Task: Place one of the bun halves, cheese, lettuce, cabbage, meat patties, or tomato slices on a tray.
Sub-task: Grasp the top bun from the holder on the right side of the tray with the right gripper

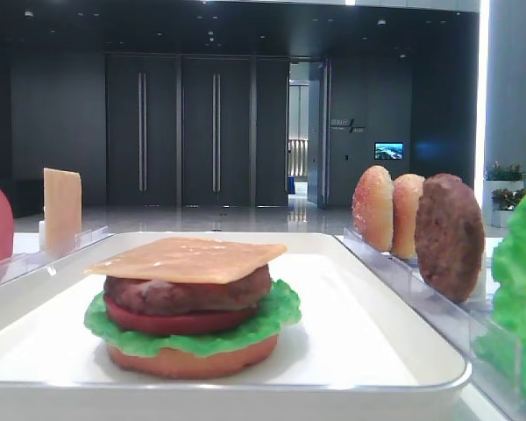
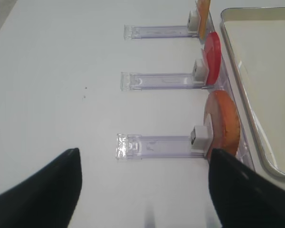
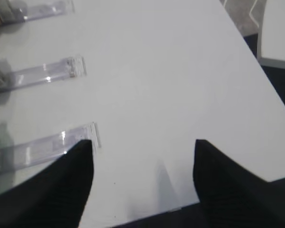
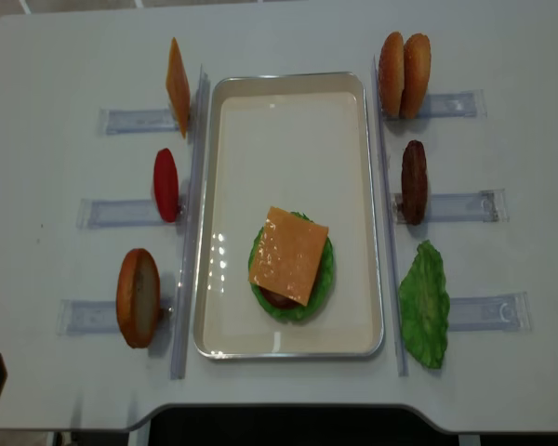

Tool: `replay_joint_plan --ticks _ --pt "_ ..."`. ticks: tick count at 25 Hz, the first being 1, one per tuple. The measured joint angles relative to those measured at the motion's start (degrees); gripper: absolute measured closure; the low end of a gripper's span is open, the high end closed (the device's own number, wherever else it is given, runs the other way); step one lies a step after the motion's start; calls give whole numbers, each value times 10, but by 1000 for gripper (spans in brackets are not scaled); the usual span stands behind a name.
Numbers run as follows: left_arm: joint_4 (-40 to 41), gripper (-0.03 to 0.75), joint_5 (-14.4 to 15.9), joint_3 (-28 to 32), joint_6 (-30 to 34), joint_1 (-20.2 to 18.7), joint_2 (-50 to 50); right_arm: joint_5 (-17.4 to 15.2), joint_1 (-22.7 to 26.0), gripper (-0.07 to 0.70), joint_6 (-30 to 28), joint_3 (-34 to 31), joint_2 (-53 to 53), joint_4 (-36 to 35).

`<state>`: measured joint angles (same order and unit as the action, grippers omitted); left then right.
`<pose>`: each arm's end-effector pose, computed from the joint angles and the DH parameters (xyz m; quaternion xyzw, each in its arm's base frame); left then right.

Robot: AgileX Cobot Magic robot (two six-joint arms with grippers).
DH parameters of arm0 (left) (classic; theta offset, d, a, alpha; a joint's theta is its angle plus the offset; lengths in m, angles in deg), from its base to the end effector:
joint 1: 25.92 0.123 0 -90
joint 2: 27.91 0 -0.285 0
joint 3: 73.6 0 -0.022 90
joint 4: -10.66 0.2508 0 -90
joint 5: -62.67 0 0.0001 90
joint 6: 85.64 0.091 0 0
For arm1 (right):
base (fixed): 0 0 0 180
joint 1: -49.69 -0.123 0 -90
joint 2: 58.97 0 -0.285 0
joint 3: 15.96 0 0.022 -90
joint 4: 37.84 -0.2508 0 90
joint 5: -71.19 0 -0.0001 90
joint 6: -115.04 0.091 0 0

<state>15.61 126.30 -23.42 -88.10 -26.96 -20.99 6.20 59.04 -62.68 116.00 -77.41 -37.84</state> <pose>-0.0062 0.0072 0.2657 -0.0132 0.8683 0.0280 0.4951 0.0187 -0.0031 0.2731 0.0924 0.9070 -0.0253 0.4102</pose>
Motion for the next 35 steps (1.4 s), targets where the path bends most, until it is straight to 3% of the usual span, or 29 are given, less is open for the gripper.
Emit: replay_joint_plan --ticks 5,12,20,26,35 --pt "0 79 0 0 0 0 0 0 0 197 -13 15 -103 -25" --pt "0 79 0 0 0 0 0 12 0 197 -97 53 -233 -107" --pt "0 79 0 0 0 0 0 16 0 197 -164 121 -422 -136" --pt "0 79 0 0 0 0 0 36 0 197 -172 190 -527 -173" --pt "0 79 0 0 0 0 0 38 0 197 -172 316 -669 -177"
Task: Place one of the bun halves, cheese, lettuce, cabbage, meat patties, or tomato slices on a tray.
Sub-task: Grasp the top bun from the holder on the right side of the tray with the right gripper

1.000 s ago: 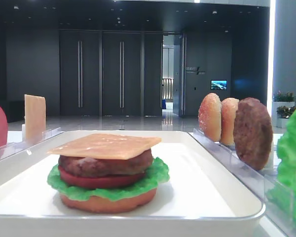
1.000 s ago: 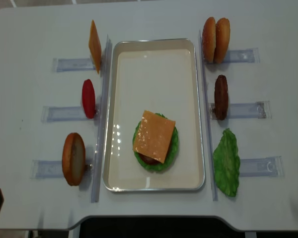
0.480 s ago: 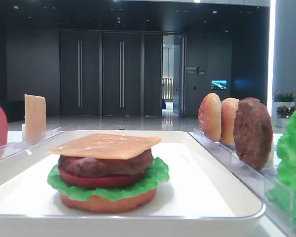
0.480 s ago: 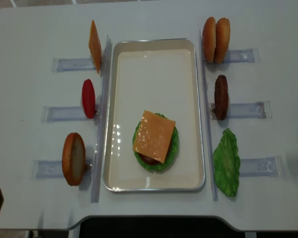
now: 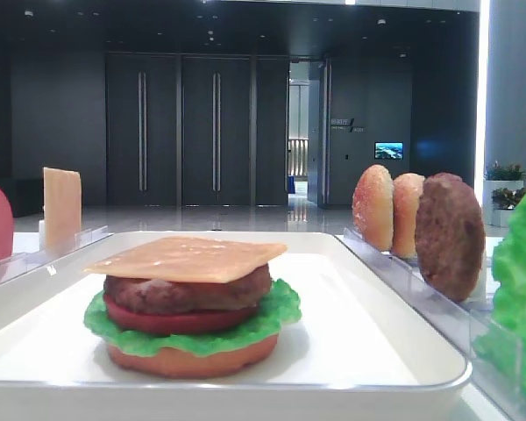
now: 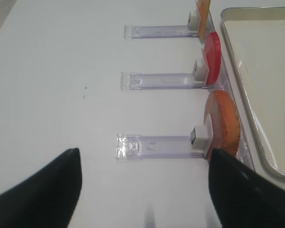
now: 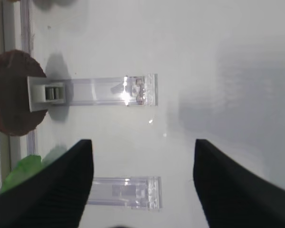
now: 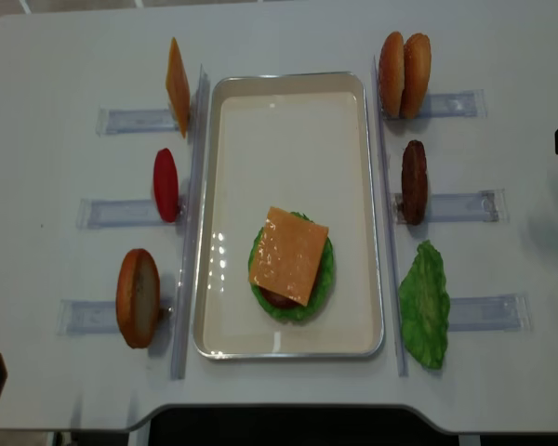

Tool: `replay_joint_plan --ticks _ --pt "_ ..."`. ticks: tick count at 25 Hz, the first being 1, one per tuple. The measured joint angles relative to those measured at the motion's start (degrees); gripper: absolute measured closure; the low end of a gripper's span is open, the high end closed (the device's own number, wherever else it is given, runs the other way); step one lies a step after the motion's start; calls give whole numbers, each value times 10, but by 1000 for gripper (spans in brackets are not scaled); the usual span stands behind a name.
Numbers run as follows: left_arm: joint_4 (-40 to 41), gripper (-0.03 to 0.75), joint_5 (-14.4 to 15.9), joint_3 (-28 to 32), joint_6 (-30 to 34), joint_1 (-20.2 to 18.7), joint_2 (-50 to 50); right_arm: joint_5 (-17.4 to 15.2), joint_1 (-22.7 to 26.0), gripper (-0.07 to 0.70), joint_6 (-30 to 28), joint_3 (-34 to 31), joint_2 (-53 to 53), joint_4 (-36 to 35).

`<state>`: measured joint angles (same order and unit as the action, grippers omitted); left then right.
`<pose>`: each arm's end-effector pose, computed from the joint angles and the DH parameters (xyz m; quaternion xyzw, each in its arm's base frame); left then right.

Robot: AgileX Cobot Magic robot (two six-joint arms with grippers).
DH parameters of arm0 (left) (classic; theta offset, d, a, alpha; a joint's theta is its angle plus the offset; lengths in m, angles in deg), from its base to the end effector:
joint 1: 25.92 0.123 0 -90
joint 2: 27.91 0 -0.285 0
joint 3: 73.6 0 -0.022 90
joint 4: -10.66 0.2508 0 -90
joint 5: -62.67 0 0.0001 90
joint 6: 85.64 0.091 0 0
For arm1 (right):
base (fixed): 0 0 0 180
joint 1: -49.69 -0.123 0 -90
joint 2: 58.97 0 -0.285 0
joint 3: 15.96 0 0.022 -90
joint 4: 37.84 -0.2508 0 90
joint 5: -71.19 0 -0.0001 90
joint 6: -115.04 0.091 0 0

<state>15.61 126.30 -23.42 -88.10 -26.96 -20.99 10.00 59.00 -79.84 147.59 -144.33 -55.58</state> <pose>-0.0062 0.0072 0.2657 -0.0132 0.8683 0.0280 0.4951 0.2548 -0.0171 0.2939 0.0060 0.9786 0.1108 0.1731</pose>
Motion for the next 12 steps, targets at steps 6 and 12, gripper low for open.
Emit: replay_joint_plan --ticks 6,12 --pt "0 79 0 0 0 0 0 24 -3 197 -2 66 -71 -2" --pt "0 79 0 0 0 0 0 31 -14 197 -3 143 -132 3"
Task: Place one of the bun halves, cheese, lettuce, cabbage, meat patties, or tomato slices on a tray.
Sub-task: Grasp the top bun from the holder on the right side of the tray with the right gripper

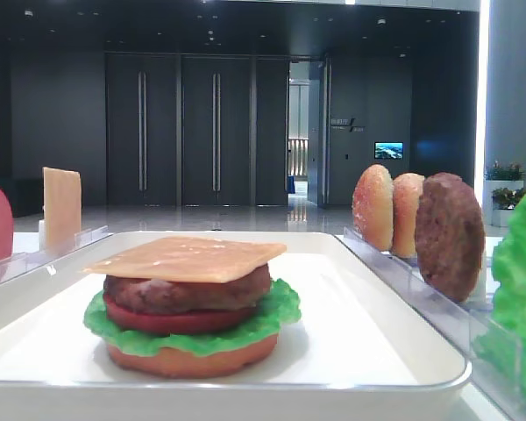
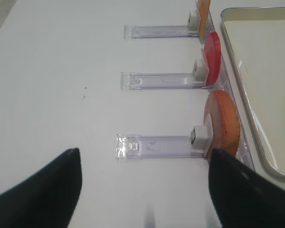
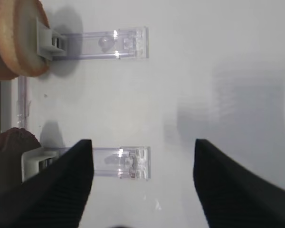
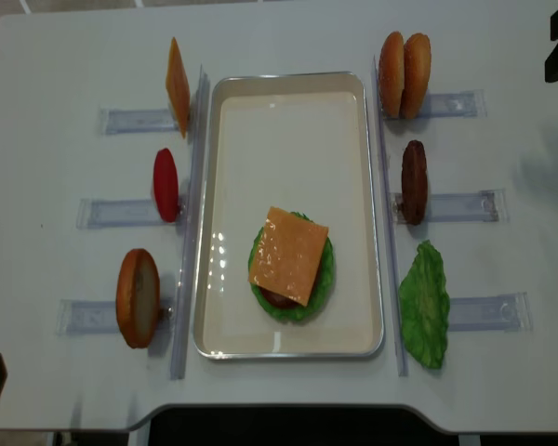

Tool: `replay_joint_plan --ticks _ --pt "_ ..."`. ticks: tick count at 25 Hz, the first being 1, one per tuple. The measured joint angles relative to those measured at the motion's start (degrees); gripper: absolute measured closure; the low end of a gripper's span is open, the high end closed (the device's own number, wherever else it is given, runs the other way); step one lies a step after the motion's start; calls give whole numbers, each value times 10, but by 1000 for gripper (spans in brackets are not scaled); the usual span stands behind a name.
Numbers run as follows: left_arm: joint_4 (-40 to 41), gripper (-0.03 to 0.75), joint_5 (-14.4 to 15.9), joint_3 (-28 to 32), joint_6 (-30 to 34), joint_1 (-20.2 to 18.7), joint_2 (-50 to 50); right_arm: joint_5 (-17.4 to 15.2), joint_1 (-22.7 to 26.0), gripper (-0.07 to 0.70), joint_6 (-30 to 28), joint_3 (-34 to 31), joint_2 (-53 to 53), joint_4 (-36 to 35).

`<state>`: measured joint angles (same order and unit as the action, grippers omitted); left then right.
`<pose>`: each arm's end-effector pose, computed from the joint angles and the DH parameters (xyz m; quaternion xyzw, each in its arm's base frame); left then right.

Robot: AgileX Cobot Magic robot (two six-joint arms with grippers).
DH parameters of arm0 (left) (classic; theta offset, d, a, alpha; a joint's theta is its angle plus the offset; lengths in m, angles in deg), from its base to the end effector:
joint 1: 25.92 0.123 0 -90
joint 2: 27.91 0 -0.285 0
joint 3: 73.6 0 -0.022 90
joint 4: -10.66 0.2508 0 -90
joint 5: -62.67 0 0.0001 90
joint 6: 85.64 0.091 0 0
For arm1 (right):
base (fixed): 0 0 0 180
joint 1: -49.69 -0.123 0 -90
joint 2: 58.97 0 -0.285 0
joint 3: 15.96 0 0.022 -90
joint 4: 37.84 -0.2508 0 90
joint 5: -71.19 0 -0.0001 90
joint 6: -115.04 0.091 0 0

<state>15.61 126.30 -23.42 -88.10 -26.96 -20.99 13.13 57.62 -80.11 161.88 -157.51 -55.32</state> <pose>-0.0062 0.0072 0.2657 -0.0132 0.8683 0.0280 0.4951 0.3265 -0.0220 0.2985 -0.0060 0.9730 0.1023 0.2068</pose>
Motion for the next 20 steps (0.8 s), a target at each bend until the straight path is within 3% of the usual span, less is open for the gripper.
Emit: replay_joint_plan --ticks 5,8,20 --pt "0 79 0 0 0 0 0 -76 -22 197 5 101 -71 0" --pt "0 79 0 0 0 0 0 -106 -38 197 26 159 -107 10" --pt "0 79 0 0 0 0 0 -118 -86 197 78 307 -218 40"
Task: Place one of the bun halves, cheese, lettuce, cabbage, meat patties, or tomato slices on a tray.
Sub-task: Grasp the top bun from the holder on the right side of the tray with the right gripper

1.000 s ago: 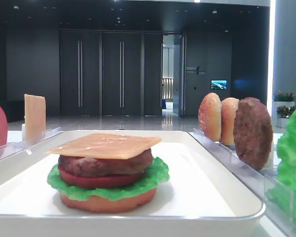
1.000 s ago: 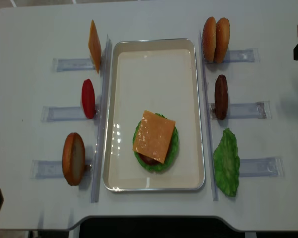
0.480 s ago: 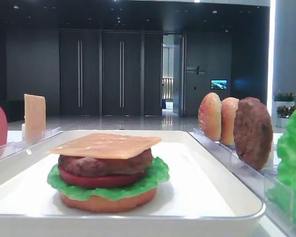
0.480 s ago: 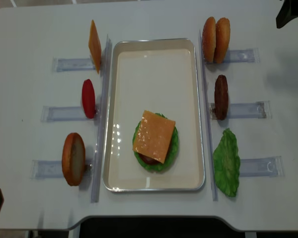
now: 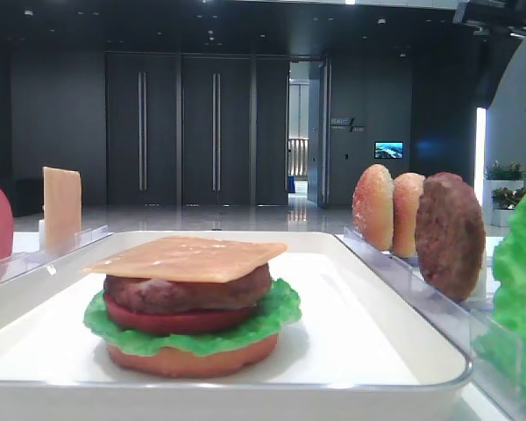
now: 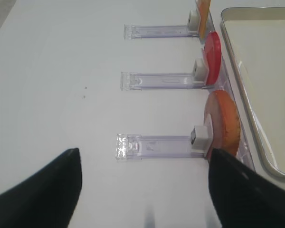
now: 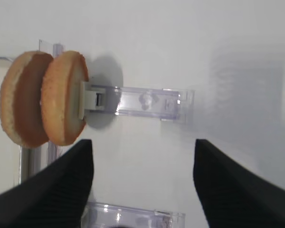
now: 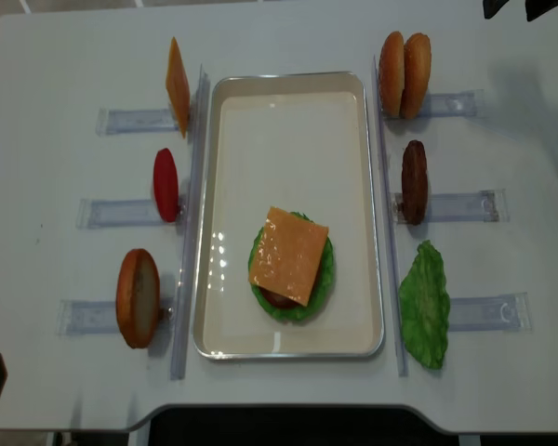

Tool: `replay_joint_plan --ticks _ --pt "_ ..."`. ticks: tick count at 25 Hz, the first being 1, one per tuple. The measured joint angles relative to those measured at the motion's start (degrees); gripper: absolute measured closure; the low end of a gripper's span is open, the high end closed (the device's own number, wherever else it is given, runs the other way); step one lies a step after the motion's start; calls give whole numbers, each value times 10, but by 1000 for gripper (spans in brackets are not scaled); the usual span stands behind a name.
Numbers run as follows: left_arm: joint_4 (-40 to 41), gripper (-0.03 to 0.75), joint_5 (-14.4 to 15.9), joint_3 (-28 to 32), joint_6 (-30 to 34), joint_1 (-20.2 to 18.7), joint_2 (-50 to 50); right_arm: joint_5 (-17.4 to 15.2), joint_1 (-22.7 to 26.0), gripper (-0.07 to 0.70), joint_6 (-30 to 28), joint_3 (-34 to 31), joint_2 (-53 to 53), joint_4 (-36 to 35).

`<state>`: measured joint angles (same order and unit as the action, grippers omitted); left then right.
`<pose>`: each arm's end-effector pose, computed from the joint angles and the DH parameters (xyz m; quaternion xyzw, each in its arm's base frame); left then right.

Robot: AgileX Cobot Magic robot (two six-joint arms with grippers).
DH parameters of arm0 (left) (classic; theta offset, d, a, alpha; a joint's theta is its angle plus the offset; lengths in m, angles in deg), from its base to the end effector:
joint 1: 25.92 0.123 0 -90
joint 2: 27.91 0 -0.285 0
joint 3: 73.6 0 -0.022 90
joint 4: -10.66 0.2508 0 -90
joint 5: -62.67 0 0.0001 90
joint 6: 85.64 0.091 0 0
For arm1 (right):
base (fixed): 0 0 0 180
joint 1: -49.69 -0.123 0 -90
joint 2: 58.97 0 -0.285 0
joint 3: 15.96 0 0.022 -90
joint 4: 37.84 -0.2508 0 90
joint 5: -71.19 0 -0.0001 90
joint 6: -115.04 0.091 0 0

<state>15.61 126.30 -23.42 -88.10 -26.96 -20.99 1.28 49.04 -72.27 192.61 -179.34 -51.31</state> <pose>-0.0062 0.0072 0.2657 -0.0132 0.8683 0.0280 0.4951 0.4237 0.0247 0.2989 -0.0458 0.9797 0.1058 0.1643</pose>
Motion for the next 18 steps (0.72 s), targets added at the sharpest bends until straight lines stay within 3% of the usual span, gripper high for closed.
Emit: replay_joint_plan --ticks 9,18 --pt "0 79 0 0 0 0 0 -1 -5 197 20 70 -42 -1" --pt "0 79 0 0 0 0 0 -1 -17 197 48 74 -42 -7"
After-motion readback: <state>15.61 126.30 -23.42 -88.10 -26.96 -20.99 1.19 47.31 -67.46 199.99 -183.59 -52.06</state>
